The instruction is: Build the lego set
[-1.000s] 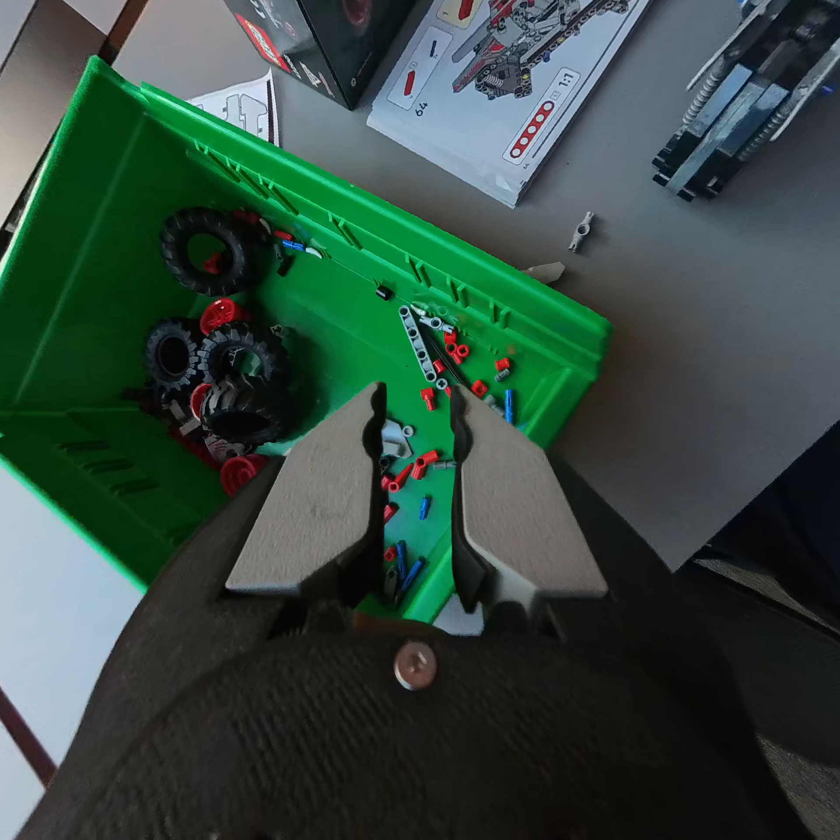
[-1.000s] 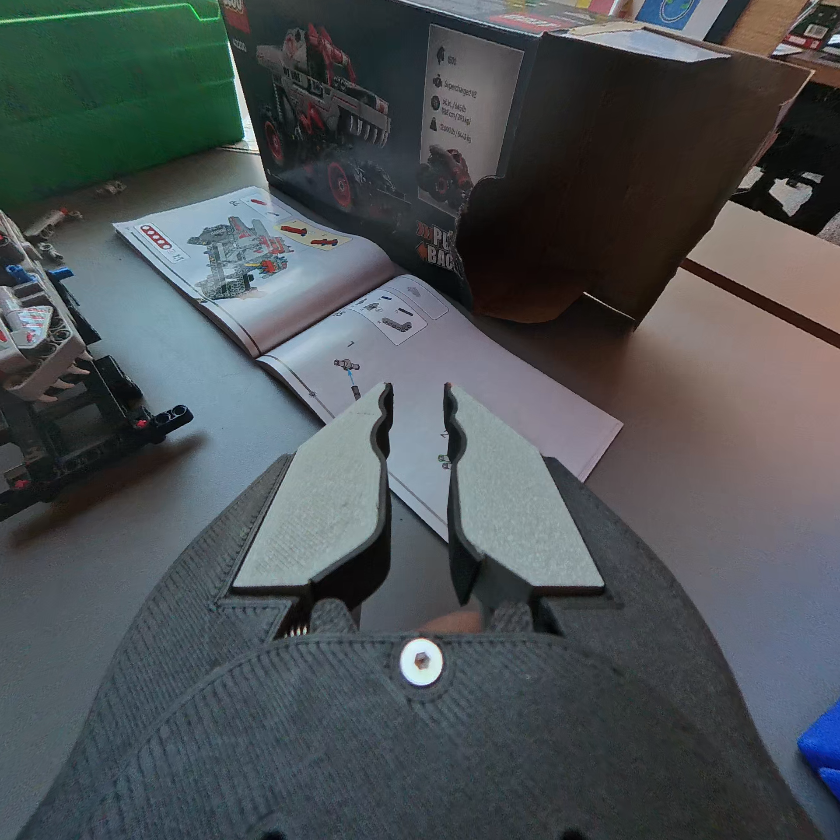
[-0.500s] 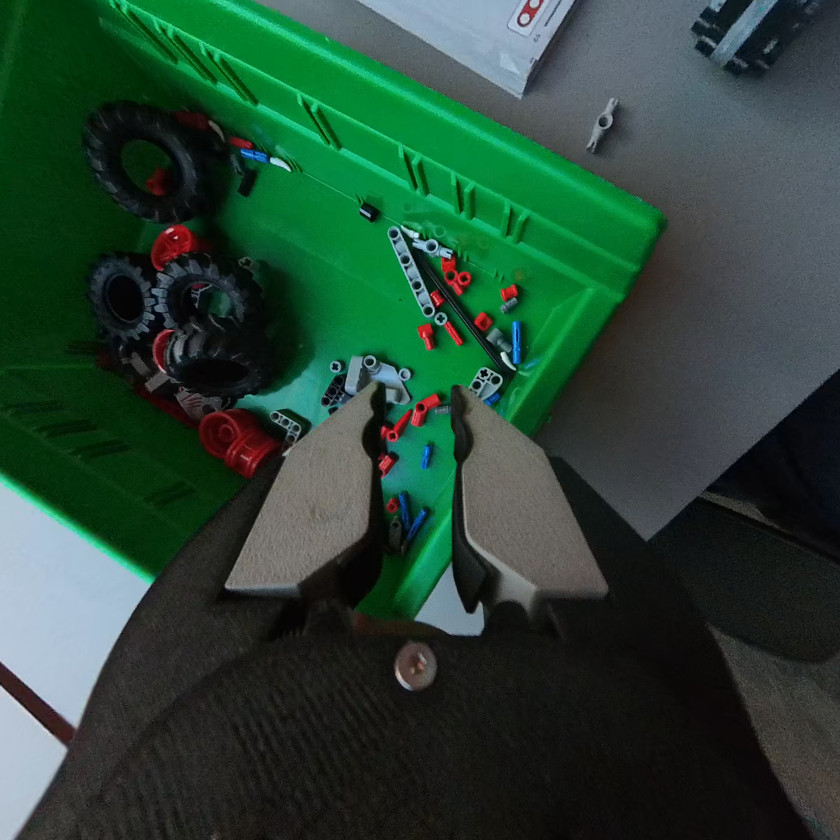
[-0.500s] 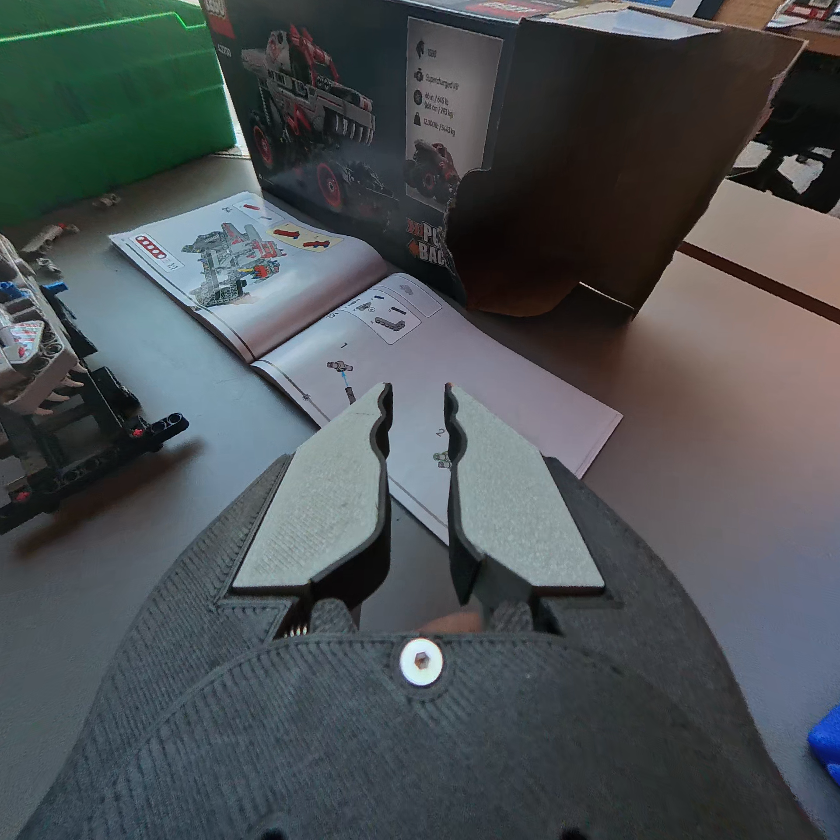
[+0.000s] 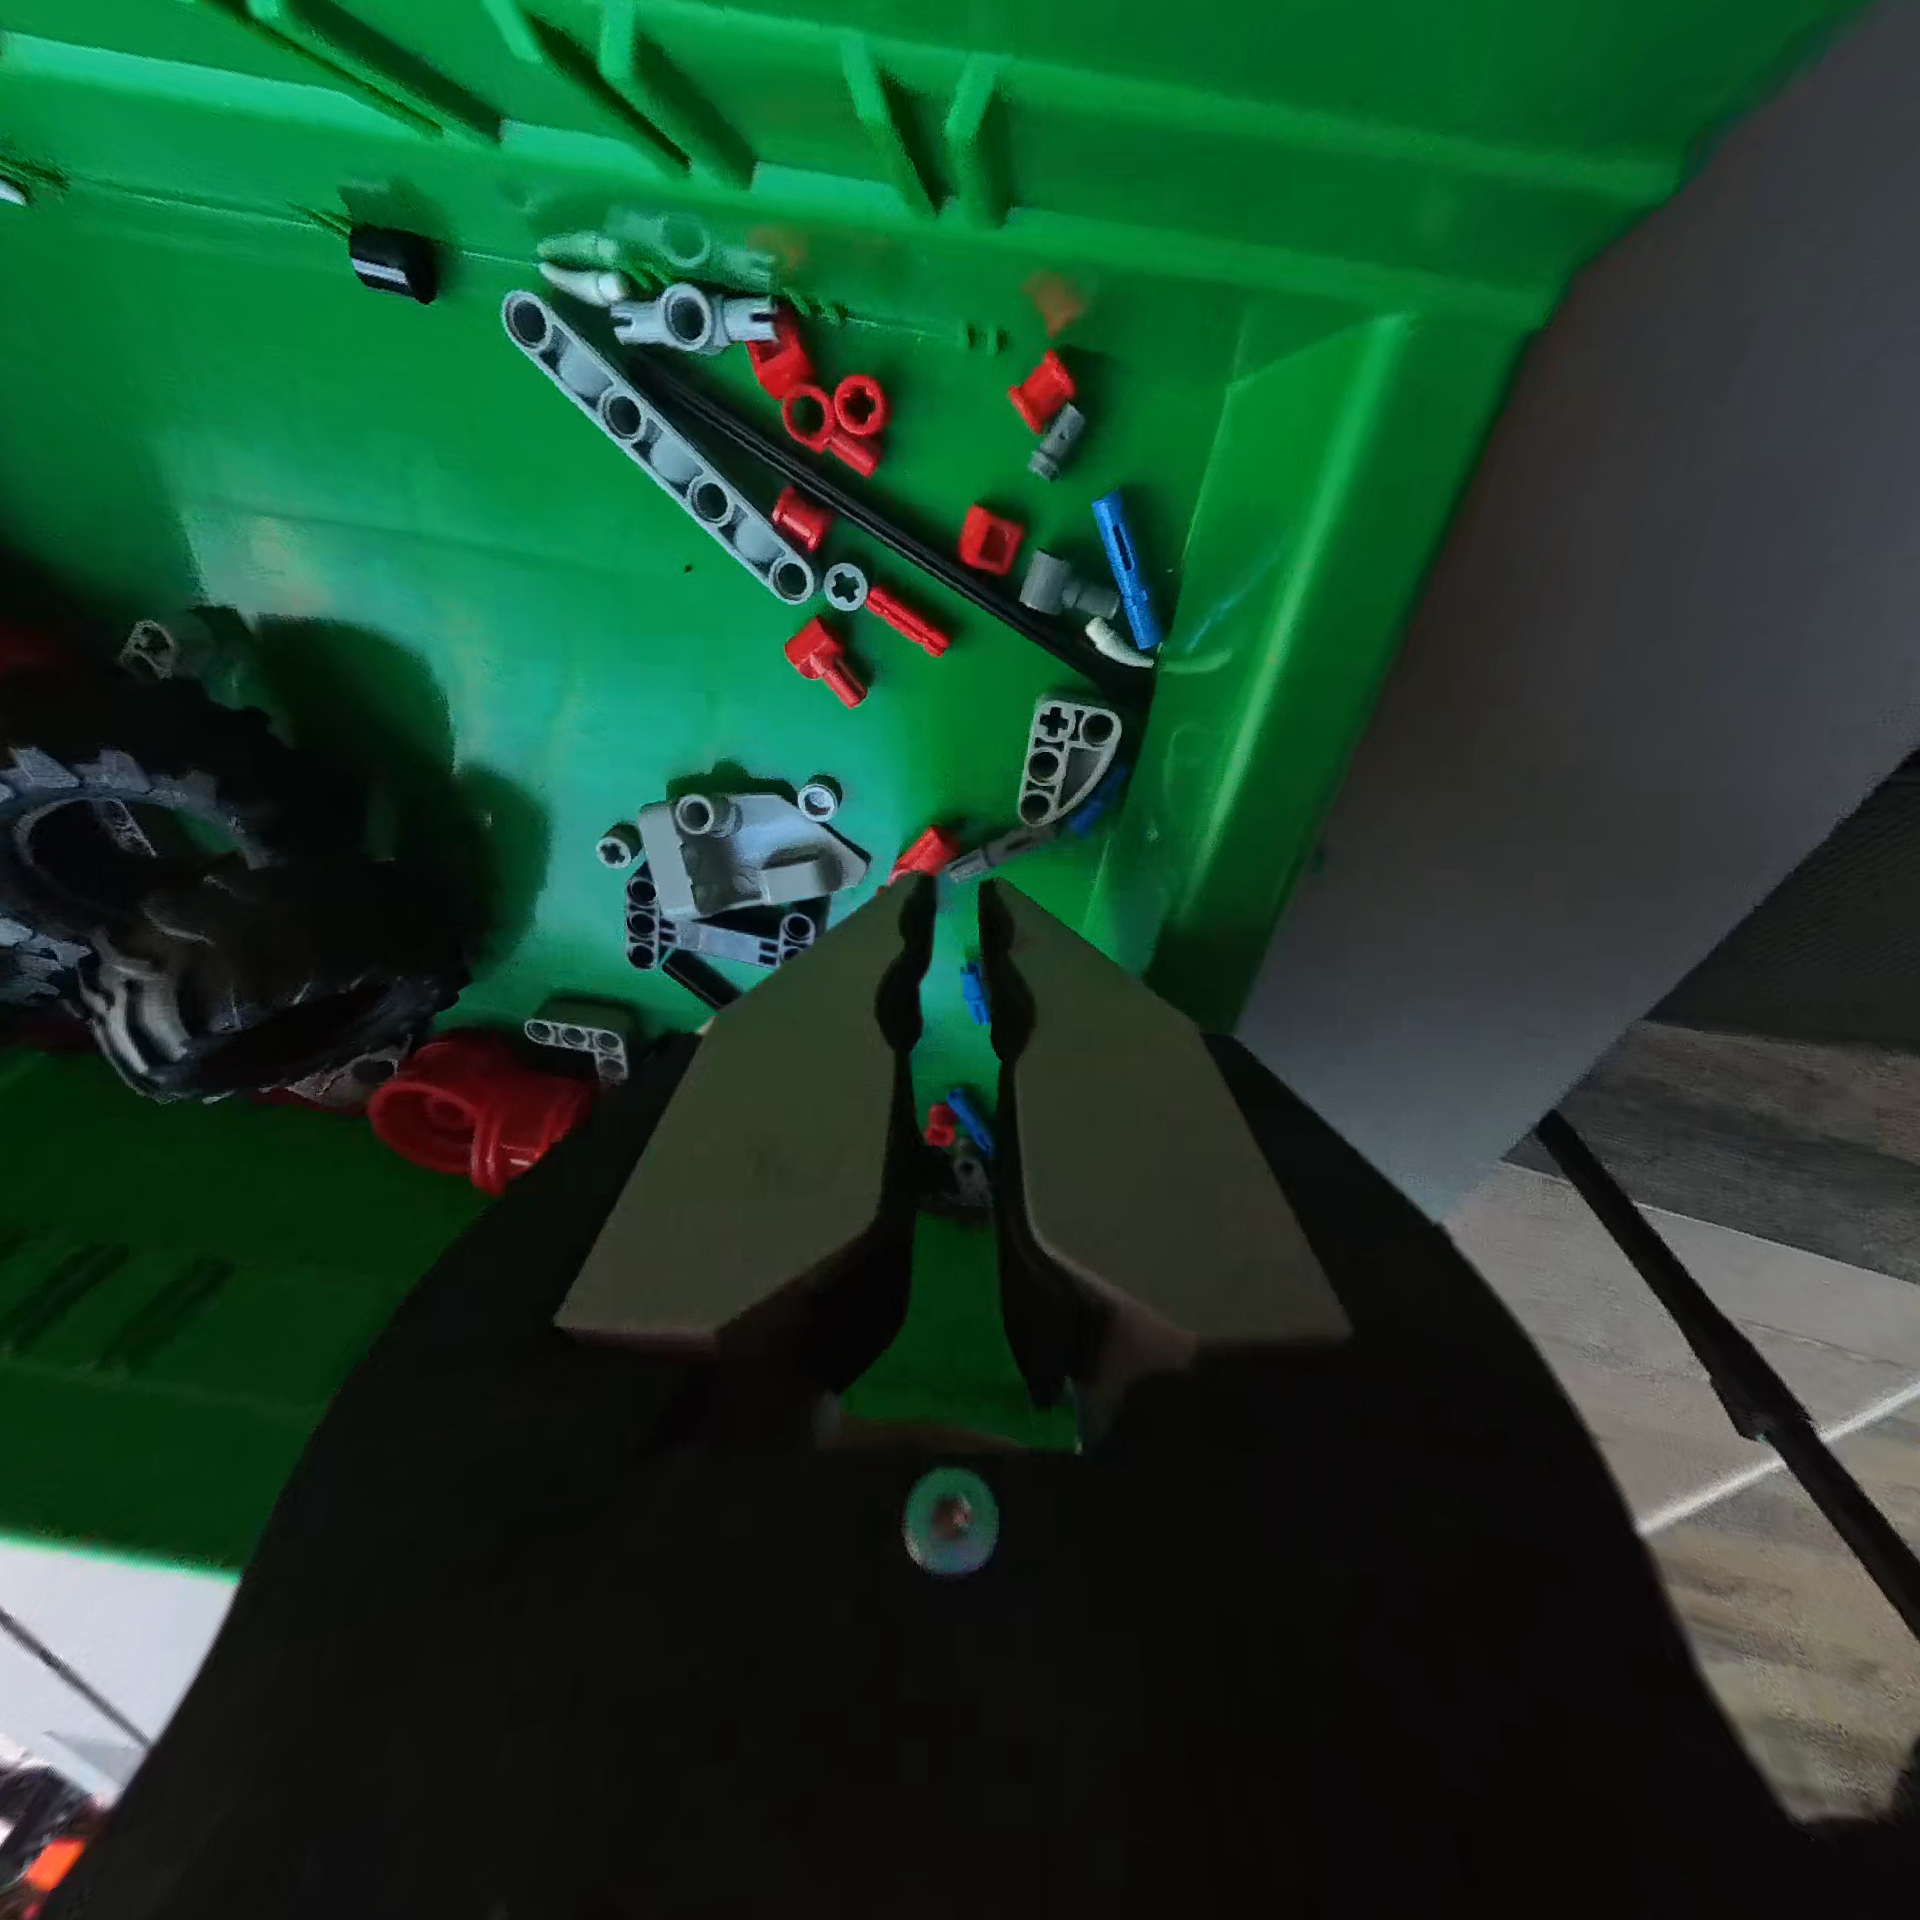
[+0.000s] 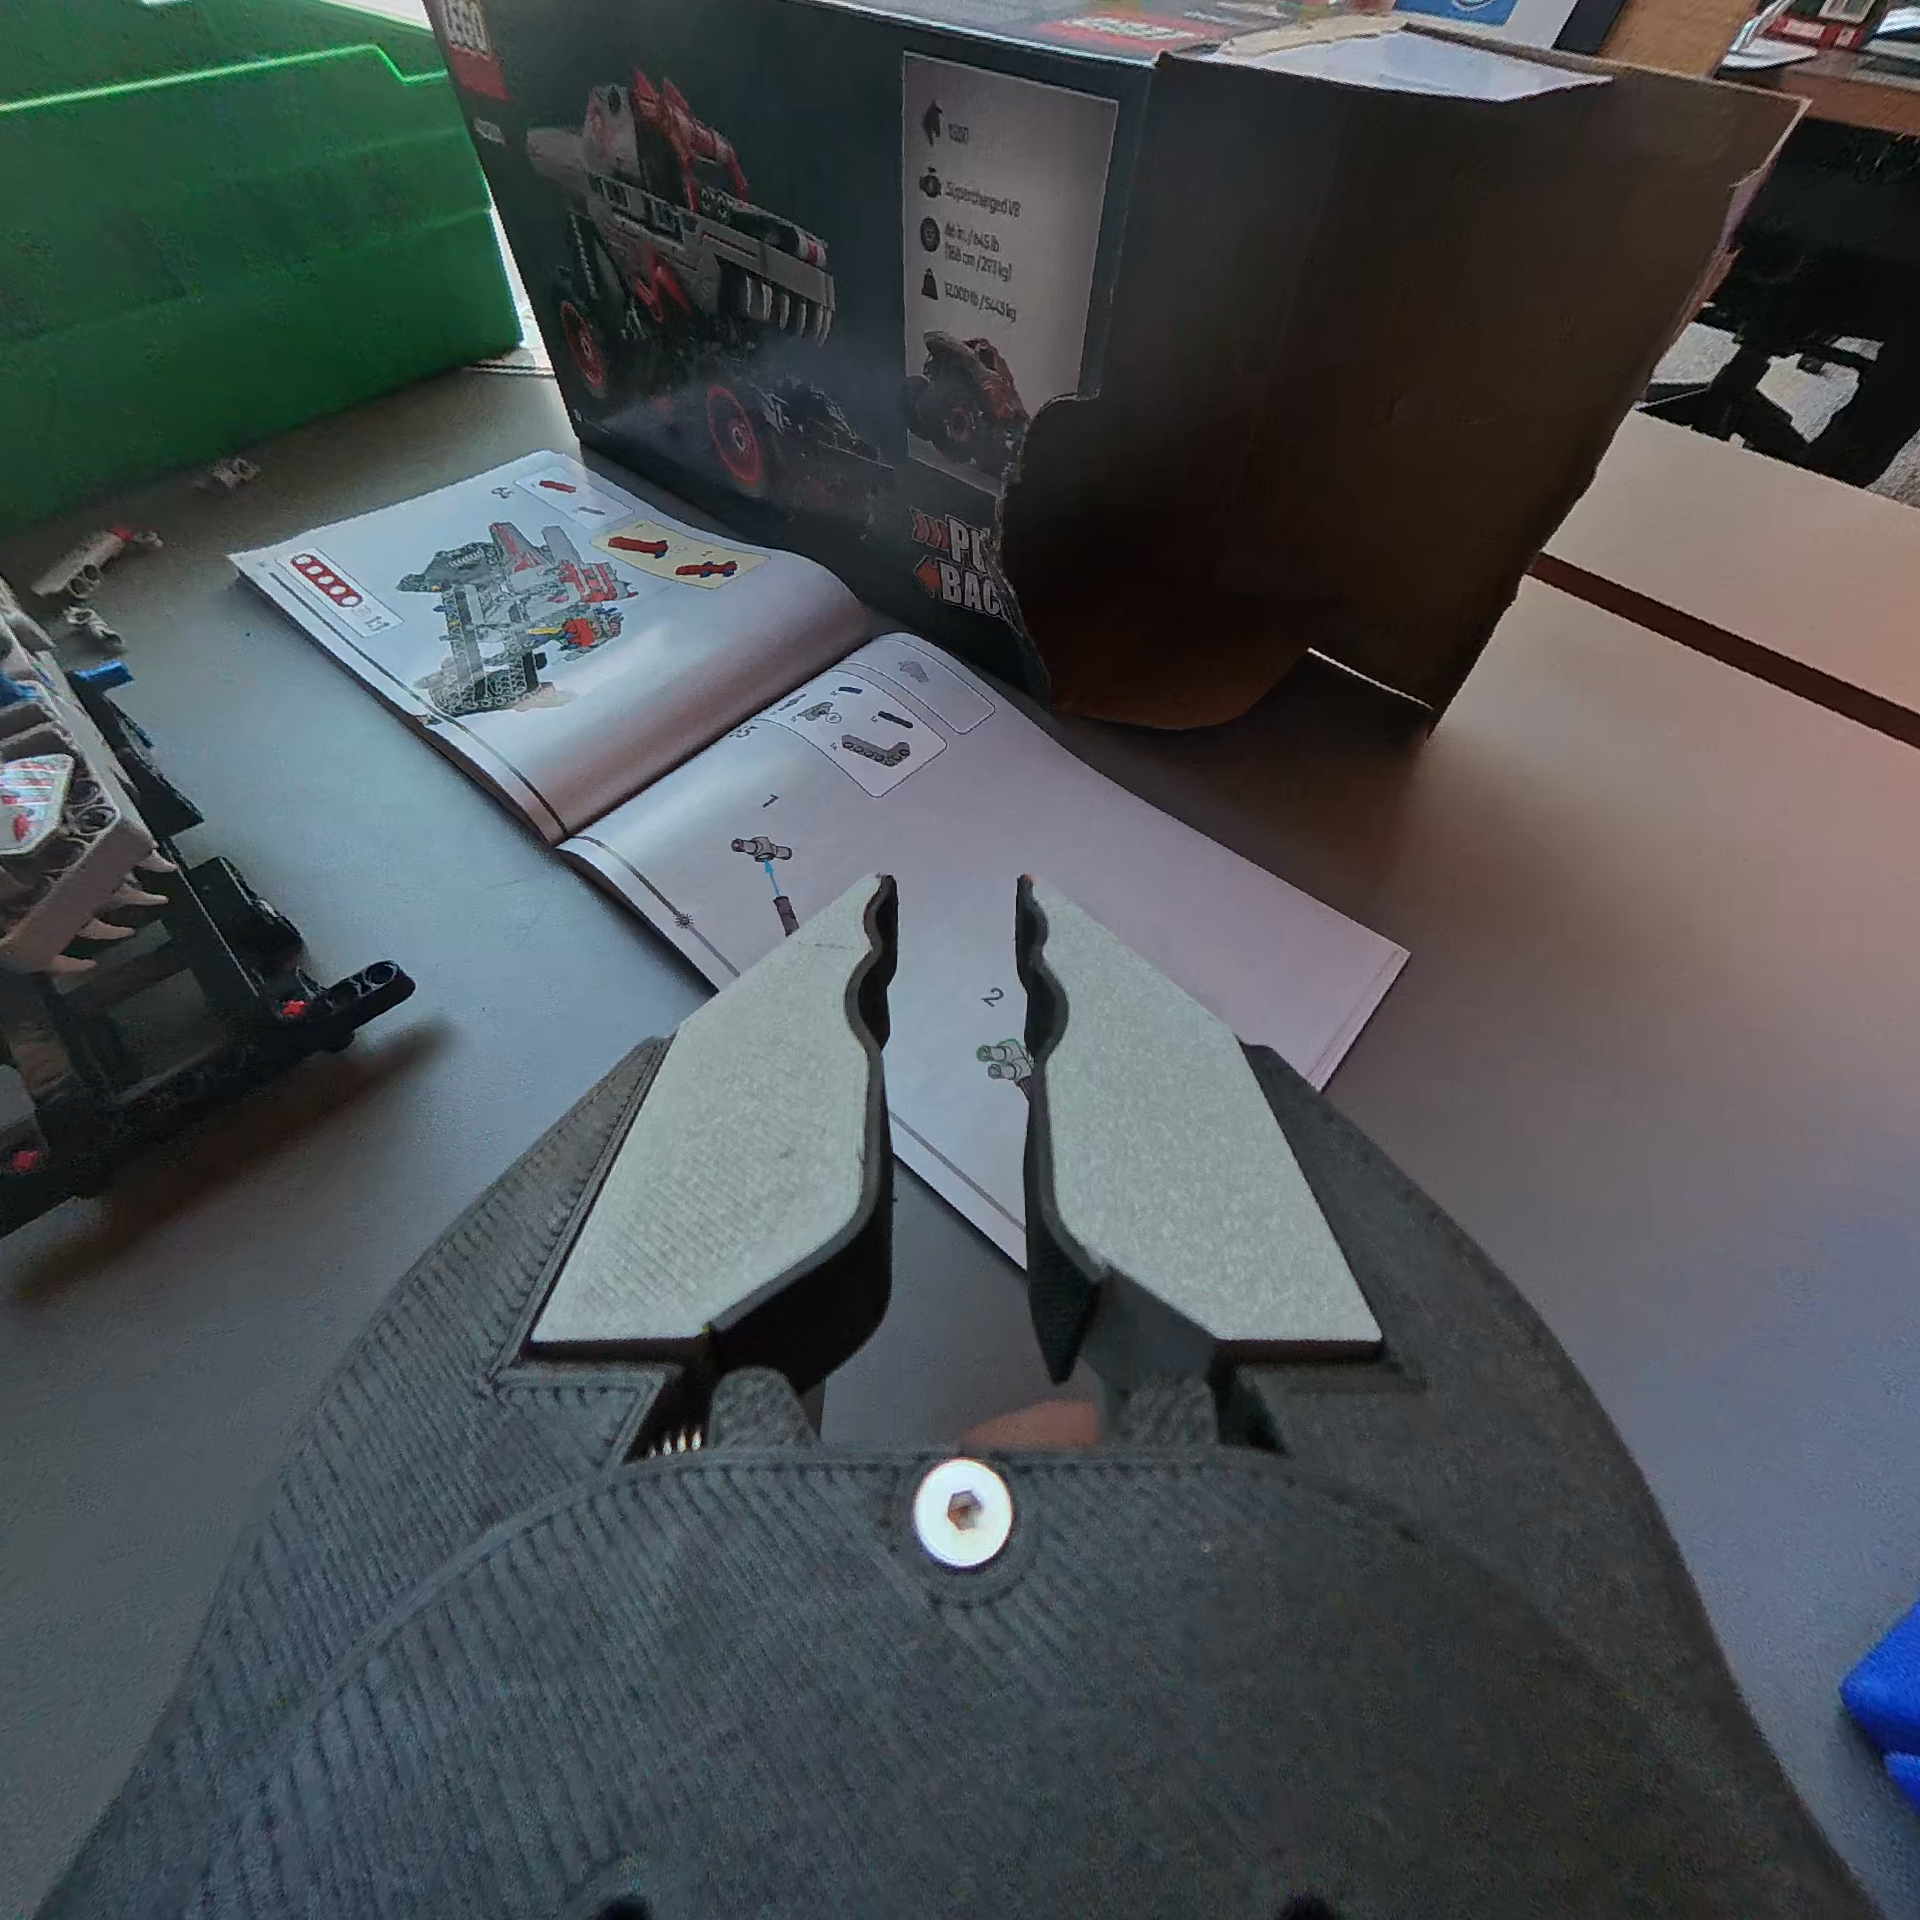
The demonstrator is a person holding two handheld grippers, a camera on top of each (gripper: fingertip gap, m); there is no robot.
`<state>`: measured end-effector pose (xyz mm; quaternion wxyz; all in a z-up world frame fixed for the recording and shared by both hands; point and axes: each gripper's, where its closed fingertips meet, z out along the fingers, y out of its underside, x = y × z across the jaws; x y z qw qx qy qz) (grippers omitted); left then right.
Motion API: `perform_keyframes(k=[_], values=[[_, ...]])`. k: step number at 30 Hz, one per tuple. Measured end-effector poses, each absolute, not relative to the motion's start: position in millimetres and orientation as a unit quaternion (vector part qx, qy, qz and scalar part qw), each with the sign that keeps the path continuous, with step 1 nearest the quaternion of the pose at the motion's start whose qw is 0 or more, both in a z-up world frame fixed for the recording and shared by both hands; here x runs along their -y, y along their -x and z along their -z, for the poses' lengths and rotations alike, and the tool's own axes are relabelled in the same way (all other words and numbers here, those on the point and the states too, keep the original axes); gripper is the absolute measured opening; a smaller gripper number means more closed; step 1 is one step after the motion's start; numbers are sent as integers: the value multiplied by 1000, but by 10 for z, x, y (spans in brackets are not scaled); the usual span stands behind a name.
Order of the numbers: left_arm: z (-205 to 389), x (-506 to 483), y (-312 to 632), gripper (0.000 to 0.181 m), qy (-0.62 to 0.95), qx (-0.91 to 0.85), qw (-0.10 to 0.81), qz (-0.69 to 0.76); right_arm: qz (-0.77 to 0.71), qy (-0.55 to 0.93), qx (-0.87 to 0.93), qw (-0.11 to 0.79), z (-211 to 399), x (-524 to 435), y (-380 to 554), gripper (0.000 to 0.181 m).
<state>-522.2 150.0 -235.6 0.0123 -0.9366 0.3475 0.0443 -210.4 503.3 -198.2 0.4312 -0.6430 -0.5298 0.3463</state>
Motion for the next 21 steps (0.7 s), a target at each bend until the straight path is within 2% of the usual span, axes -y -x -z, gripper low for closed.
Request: perform_keyframes(k=[1,2,5,13,17,20,21], values=[[2381,-1486,5249,5,932,-359,4,-49,-347,642,530,432,1977,-5030,2104,19],[2397,-1471,5270,0,925,-376,-2,-52,-349,641,530,432,1974,-5029,2103,19],[2411,-1469,5225,0,889,-455,22,-54,-351,641,530,430,1974,-5024,2103,19],[2419,-1477,5189,0,865,-499,30,-38,-350,641,531,430,1977,-5021,2104,18],[2463,-1437,5241,4,870,-492,7,-20,-355,642,527,429,1968,-5028,2100,18],[2465,-1441,5278,14,867,-498,-6,-17,-358,642,525,428,1964,-5031,2097,18],[2464,-1463,5267,12,866,-500,-1,-17,-359,642,525,428,1962,-5032,2096,18]])
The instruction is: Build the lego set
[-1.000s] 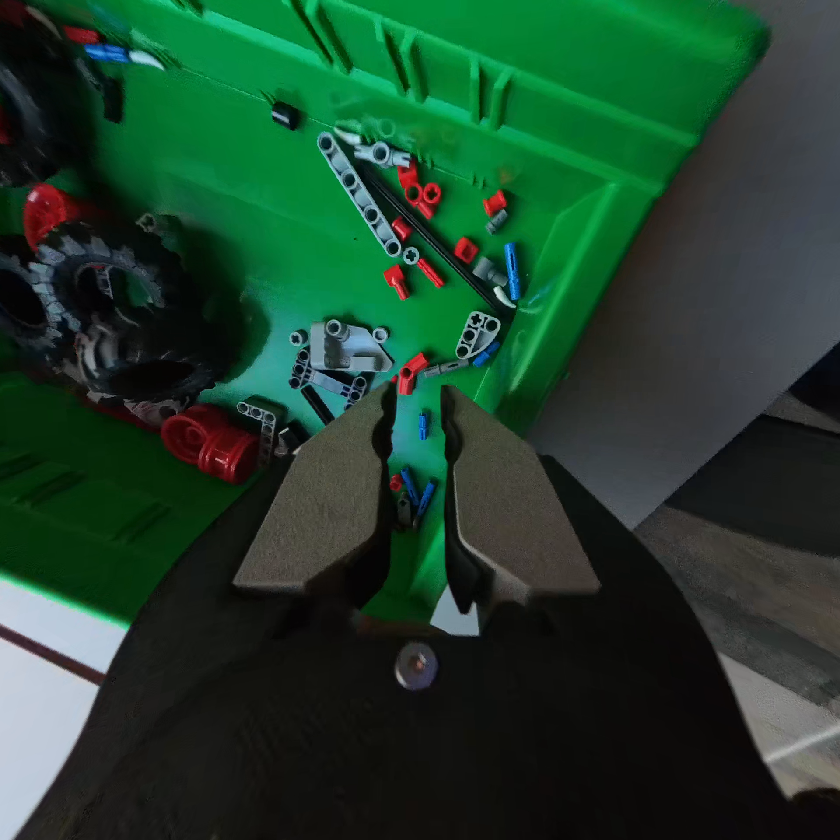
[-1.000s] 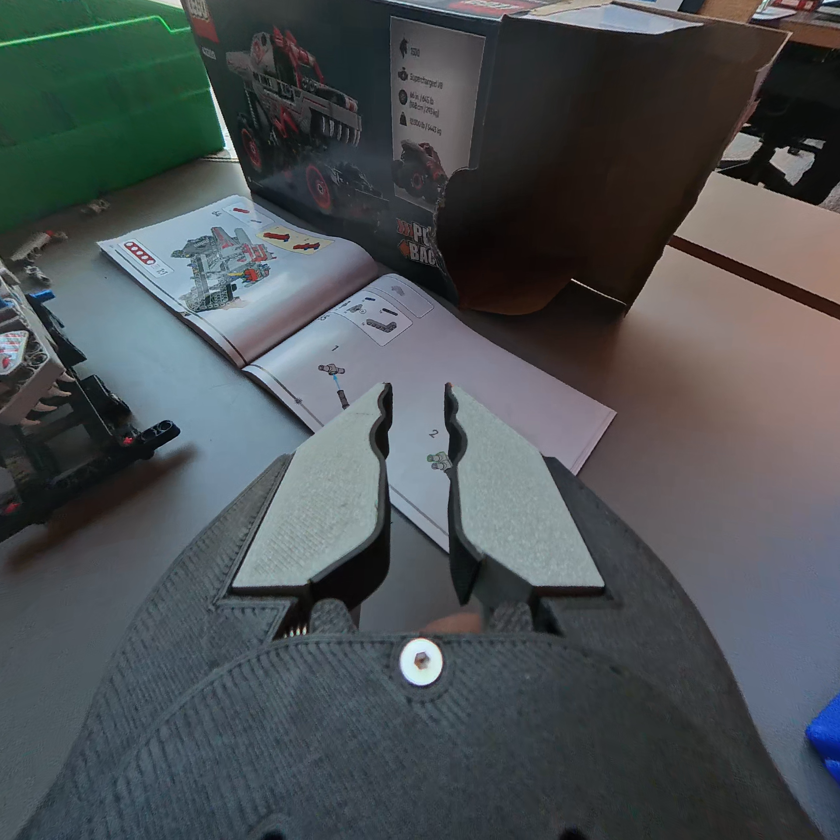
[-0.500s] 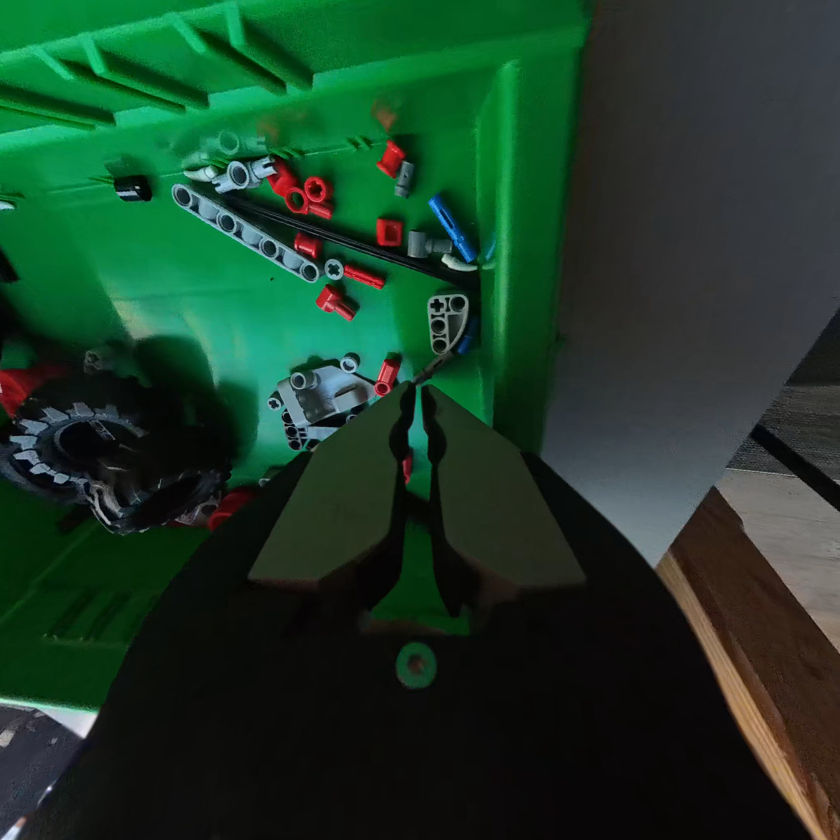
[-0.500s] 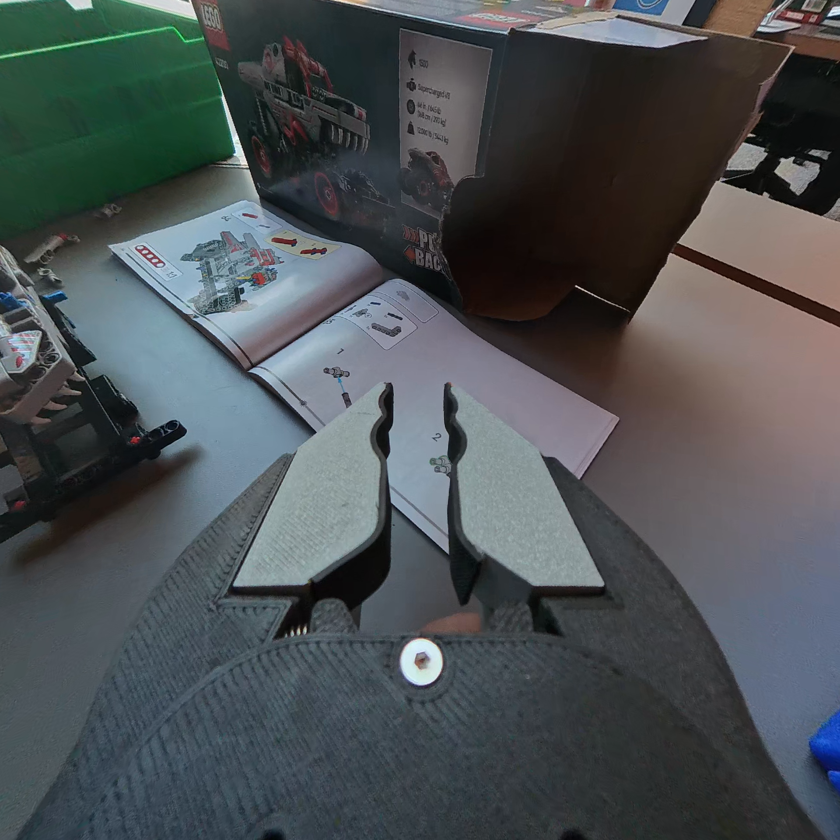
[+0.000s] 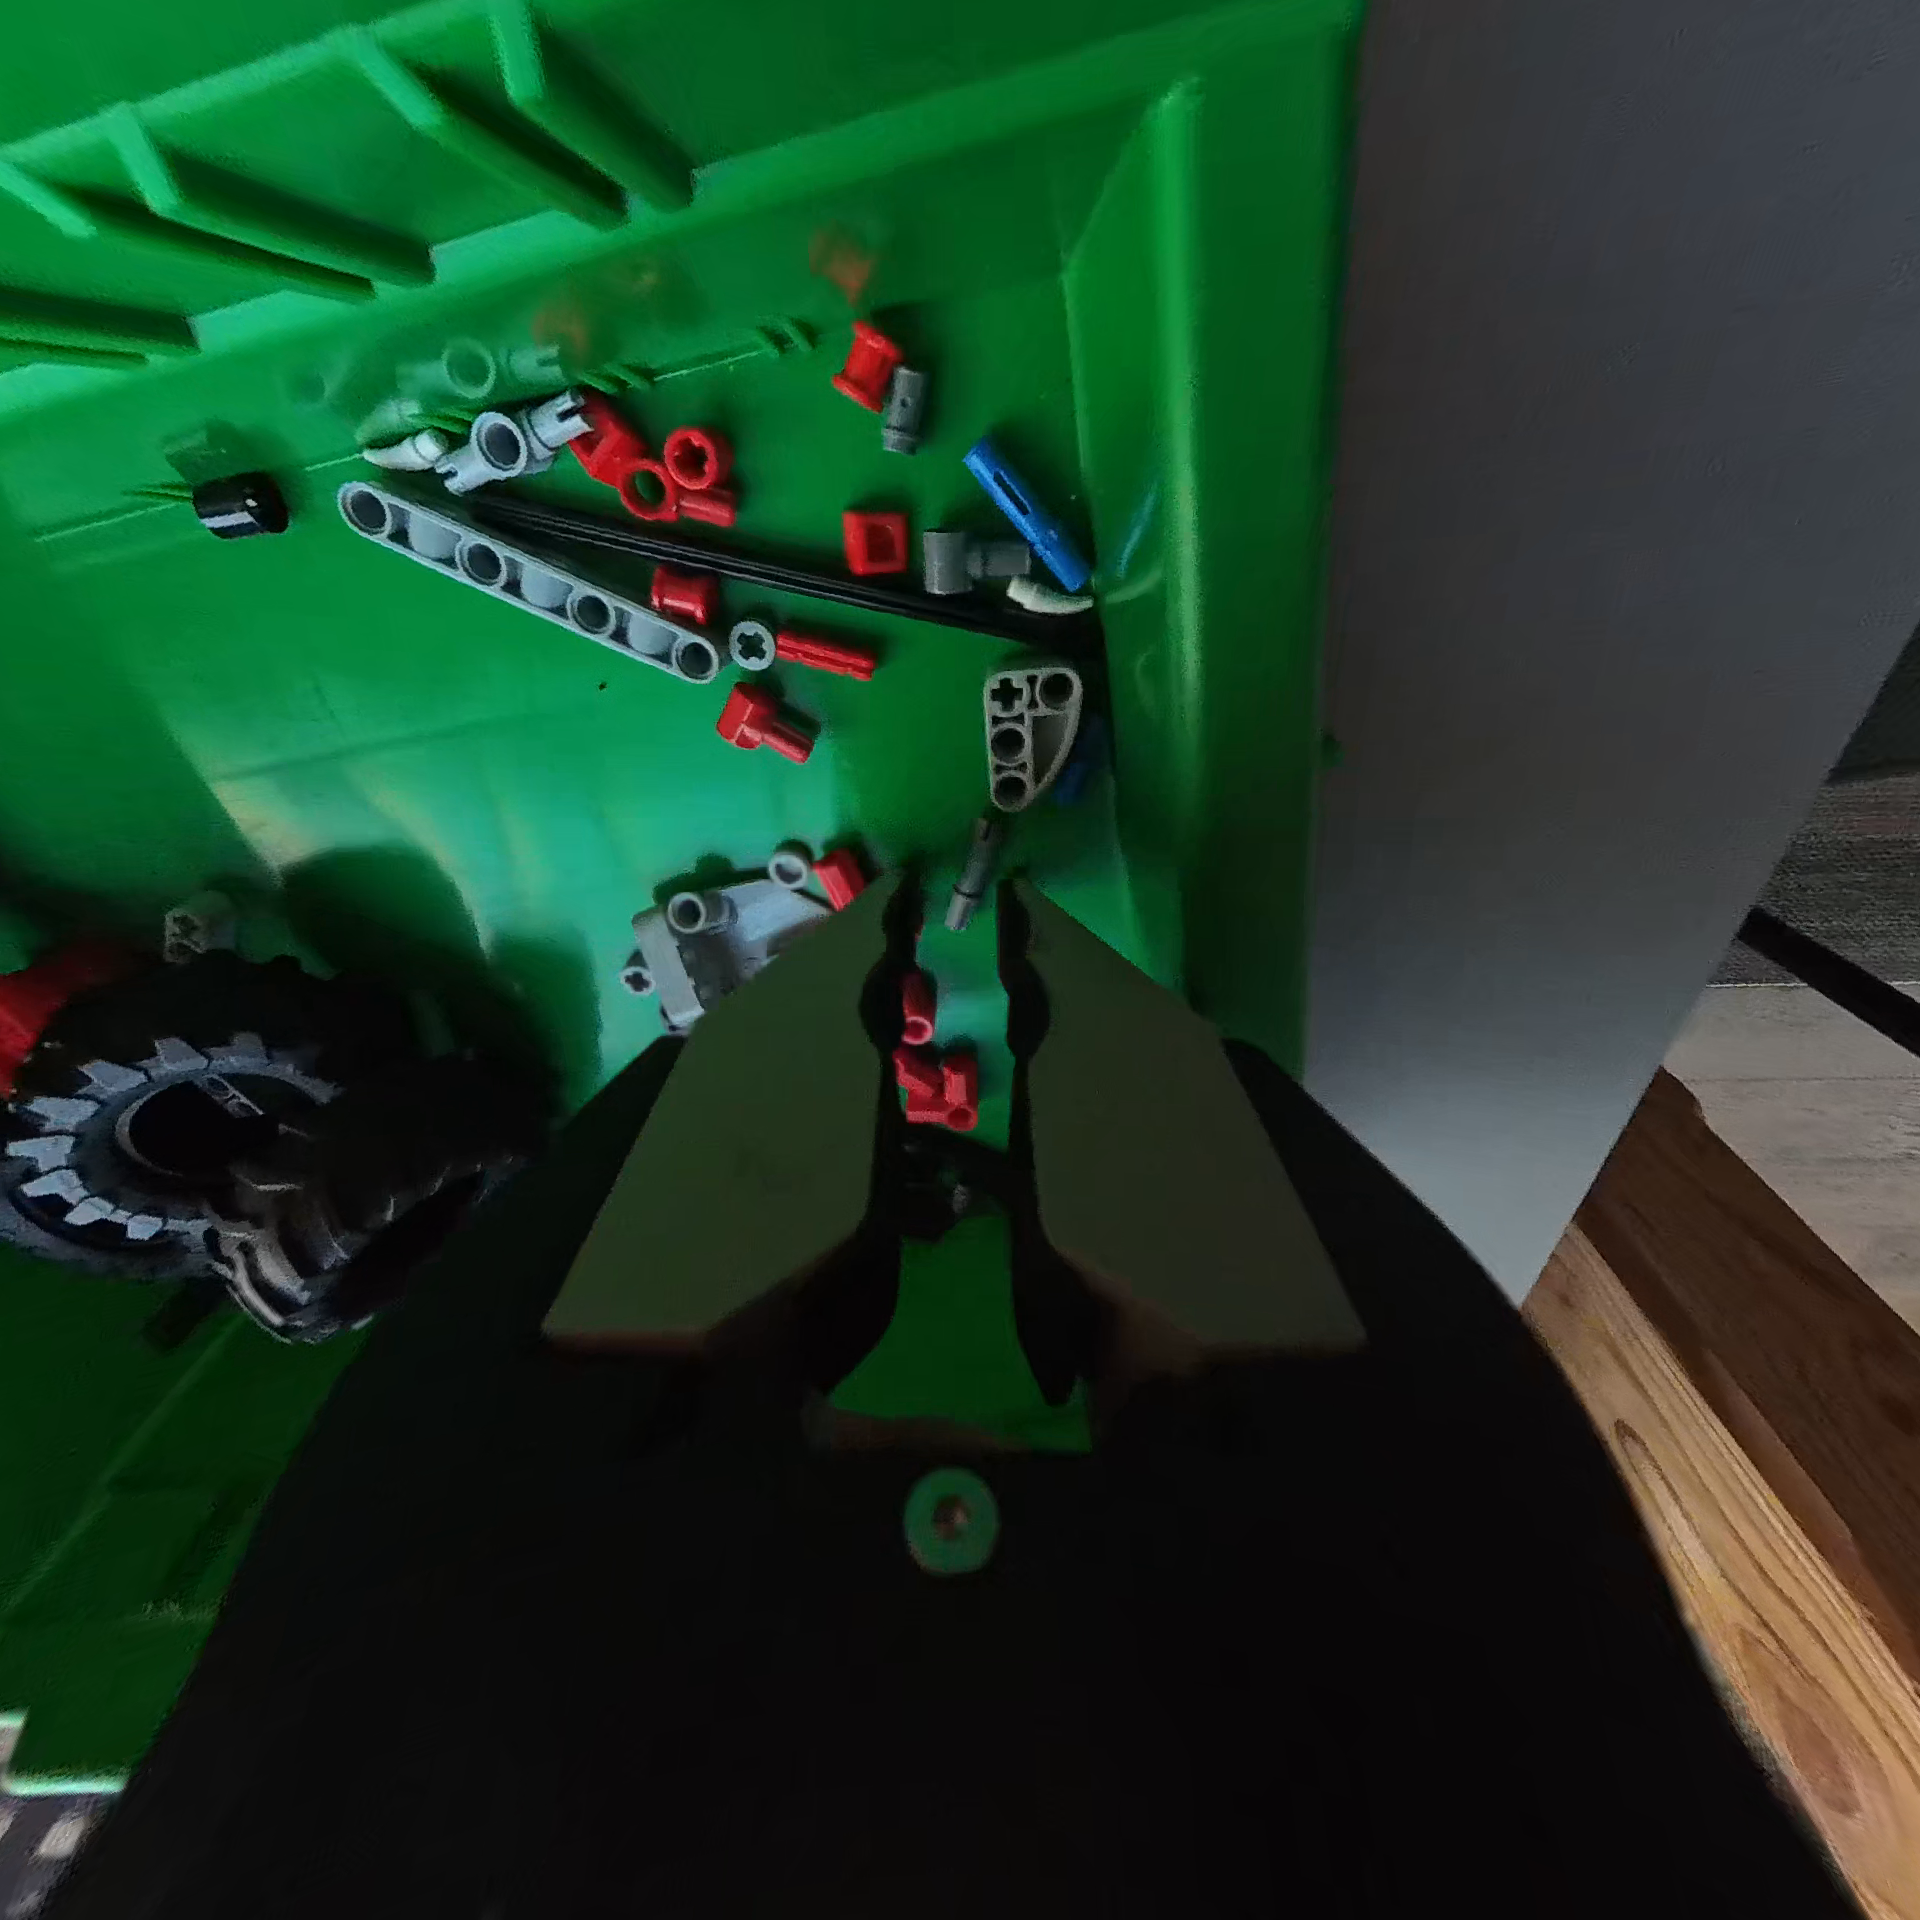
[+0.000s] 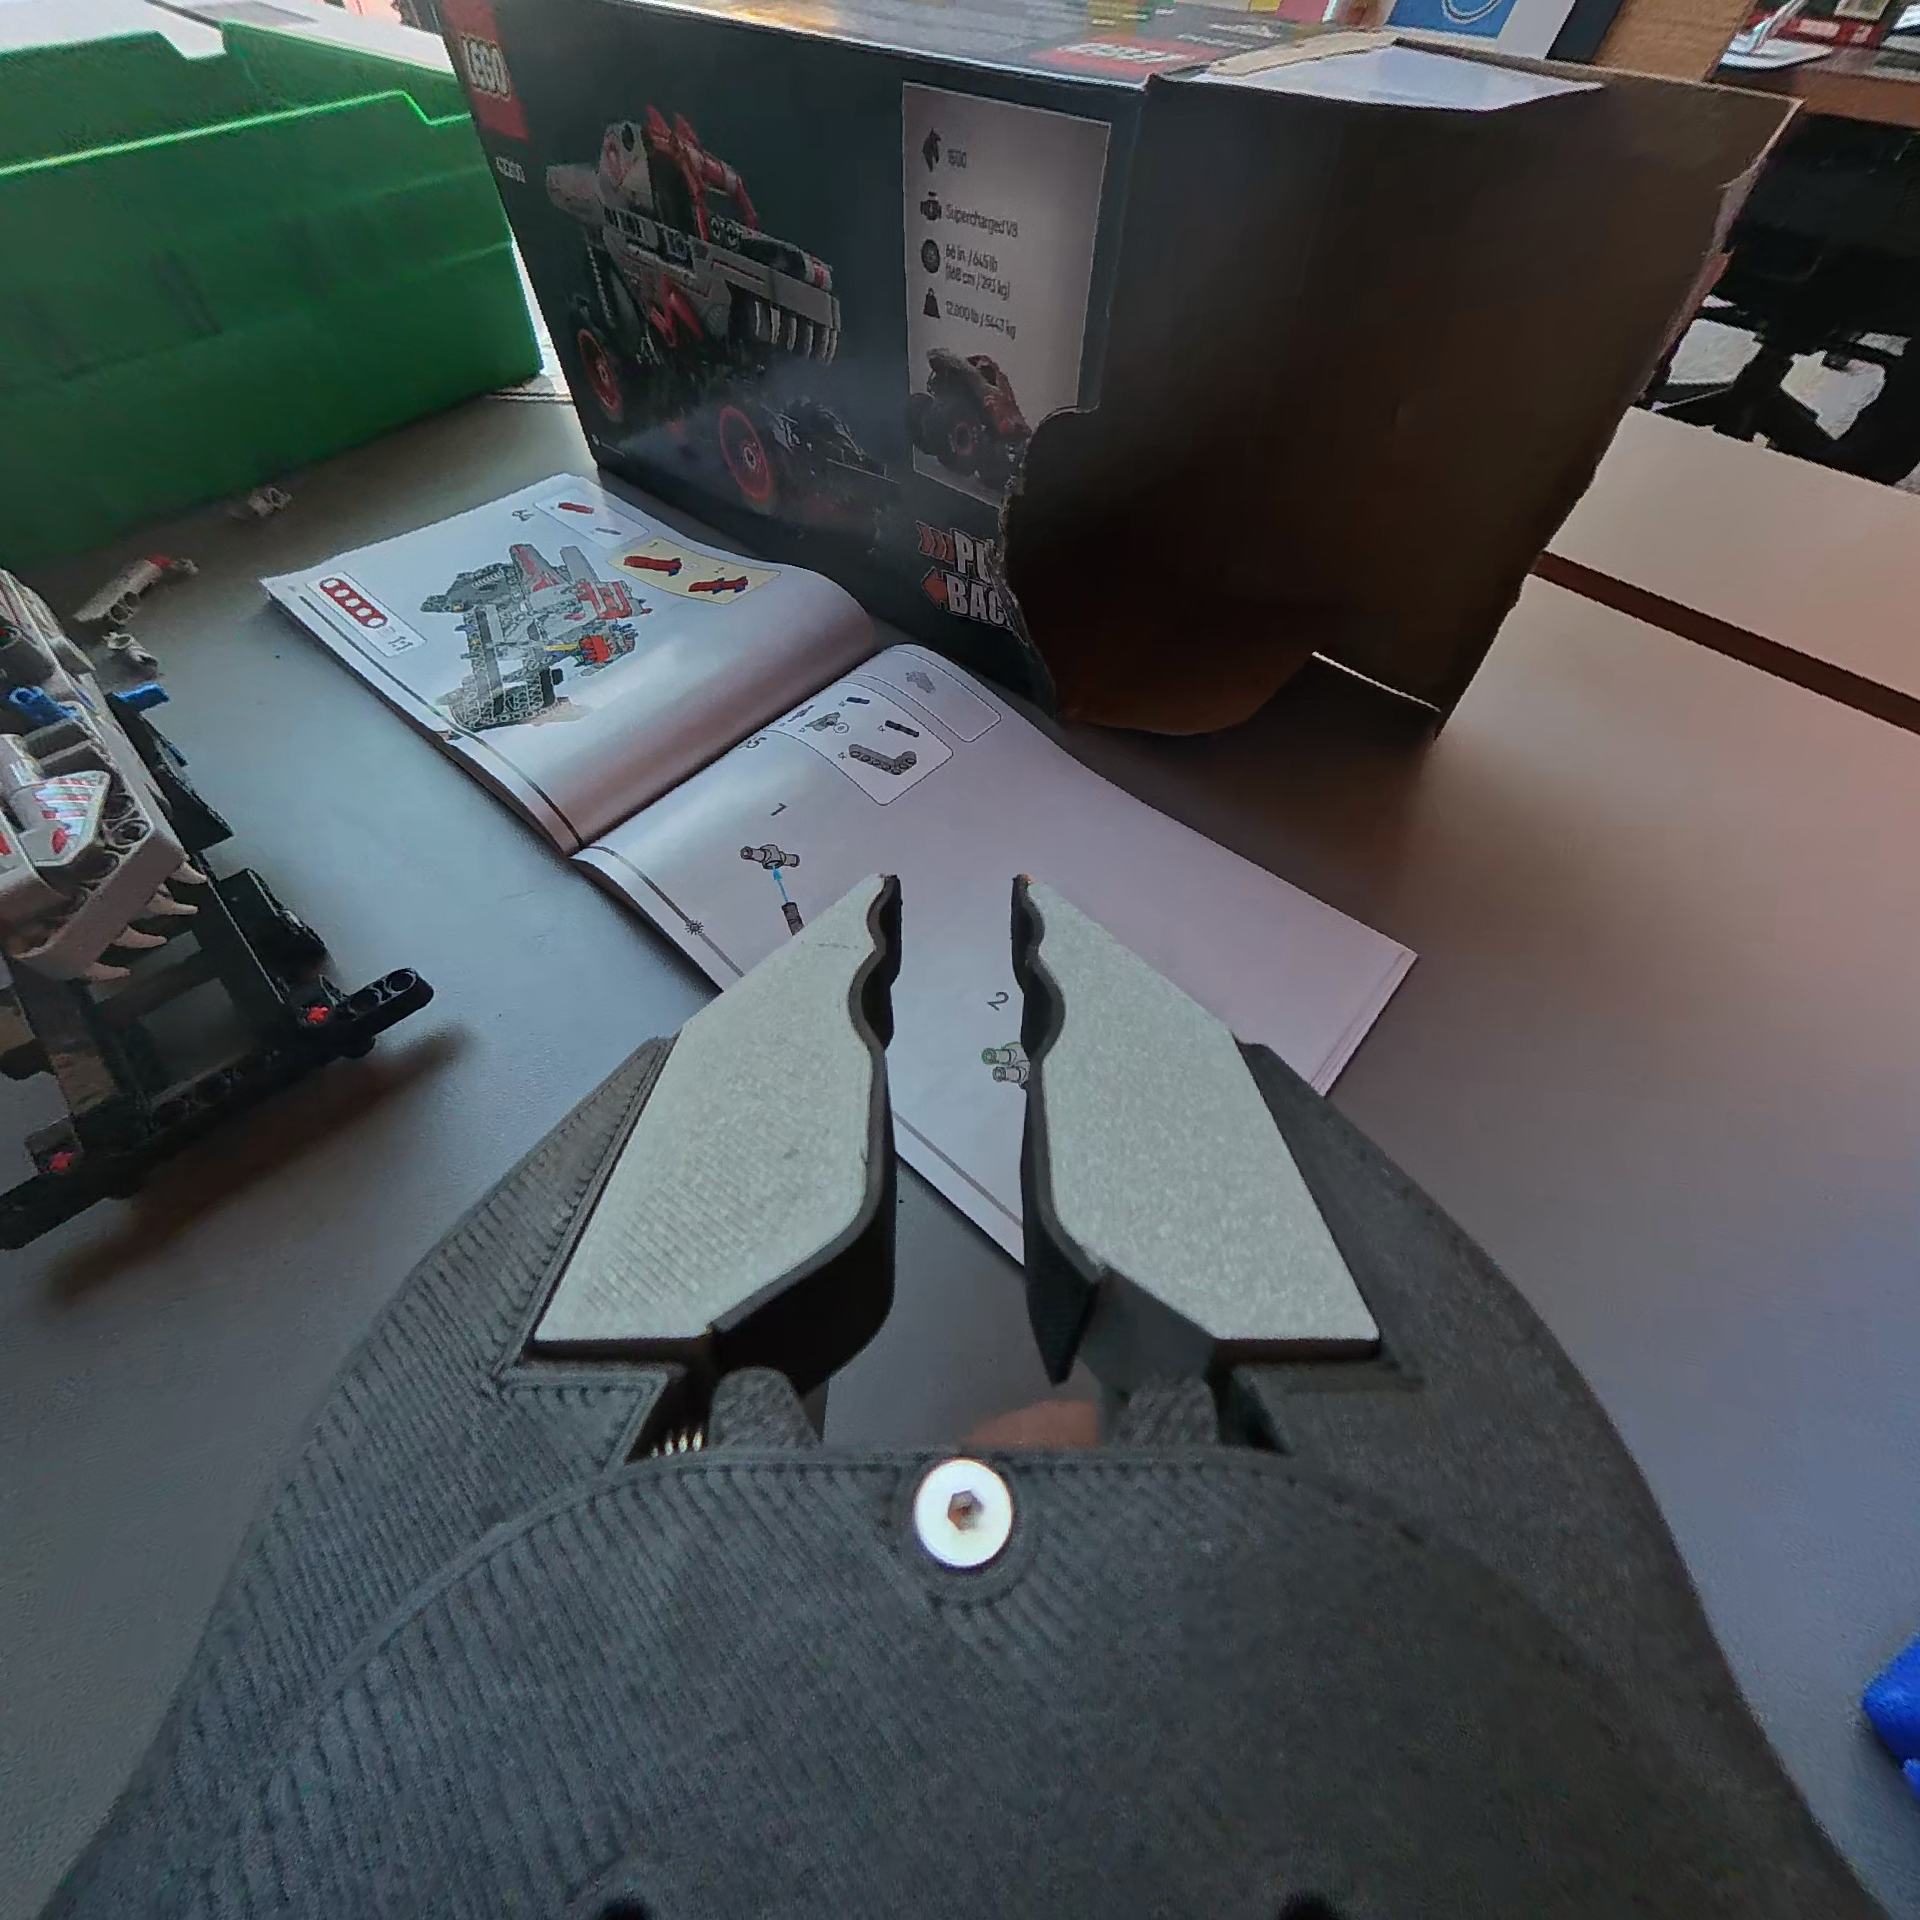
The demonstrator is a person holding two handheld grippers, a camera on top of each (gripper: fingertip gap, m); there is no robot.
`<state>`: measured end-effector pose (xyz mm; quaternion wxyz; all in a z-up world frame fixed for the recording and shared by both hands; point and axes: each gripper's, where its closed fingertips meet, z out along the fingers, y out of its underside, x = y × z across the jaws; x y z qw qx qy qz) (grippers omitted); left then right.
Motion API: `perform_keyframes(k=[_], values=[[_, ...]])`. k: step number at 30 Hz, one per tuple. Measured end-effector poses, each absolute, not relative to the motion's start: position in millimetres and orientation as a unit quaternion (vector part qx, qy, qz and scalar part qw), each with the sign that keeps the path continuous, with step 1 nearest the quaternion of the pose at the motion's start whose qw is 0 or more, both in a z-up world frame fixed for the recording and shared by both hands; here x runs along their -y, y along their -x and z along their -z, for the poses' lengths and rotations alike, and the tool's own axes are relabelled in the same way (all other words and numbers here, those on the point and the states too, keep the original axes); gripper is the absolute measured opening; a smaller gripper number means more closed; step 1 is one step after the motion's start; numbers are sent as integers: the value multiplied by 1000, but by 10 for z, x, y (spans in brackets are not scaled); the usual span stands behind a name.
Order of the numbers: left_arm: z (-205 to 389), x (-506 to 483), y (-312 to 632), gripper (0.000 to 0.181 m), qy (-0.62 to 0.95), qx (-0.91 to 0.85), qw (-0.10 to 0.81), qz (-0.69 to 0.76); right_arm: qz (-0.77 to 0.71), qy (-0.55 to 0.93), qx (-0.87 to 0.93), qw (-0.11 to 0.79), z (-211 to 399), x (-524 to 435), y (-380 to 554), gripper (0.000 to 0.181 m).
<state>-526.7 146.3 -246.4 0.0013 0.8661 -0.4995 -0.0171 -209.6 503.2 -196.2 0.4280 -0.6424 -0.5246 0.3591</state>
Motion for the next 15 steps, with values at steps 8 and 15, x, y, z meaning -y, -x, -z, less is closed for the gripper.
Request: perform_keyframes(k=[8,15], values=[[2461,-1479,5279,2,-877,479,-9,23,-360,640,526,428,1958,-5019,2094,18],[2059,-1609,5414,2,-882,454,-74,102,-366,636,533,422,1962,-4965,2100,17]])
